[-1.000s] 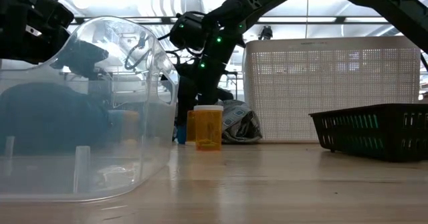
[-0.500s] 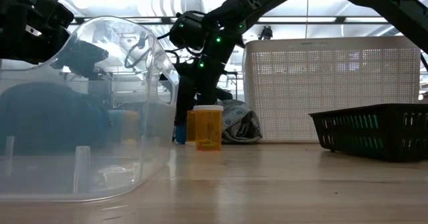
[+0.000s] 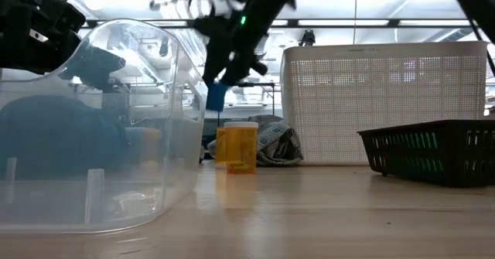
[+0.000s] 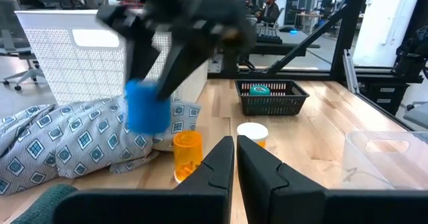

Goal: Pick & place medical supplies in basket/bin
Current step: Put the blue bandage into the black bin

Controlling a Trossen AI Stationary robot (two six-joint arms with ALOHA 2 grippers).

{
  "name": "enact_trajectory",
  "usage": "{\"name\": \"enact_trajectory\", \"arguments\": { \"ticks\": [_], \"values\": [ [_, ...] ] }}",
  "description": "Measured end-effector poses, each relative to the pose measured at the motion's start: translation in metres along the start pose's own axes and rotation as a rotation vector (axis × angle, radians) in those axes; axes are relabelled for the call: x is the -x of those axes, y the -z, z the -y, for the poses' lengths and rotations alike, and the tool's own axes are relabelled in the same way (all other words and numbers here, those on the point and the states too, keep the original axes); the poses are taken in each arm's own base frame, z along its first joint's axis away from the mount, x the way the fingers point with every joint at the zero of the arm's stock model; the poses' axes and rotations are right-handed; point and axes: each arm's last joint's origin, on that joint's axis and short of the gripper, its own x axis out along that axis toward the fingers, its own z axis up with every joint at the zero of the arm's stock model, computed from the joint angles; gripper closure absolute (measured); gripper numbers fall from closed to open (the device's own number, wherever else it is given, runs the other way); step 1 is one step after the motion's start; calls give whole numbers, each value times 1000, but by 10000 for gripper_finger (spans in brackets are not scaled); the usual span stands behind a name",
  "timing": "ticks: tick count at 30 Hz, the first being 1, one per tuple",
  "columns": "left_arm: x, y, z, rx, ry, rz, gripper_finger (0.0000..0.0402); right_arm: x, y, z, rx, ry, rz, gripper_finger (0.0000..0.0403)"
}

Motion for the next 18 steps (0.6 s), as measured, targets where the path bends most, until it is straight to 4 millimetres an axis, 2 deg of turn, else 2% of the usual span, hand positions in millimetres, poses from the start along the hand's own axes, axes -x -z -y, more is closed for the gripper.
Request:
{"name": "enact_trajectory", "arguments": {
  "ticks": [7, 18],
  "values": [
    [0, 0, 0, 0, 0, -1, 376, 61, 11, -27, 108, -43, -52, 196],
    [0, 0, 0, 0, 0, -1, 376, 154, 55, -53, 125, -72, -208, 196]
  ]
}}
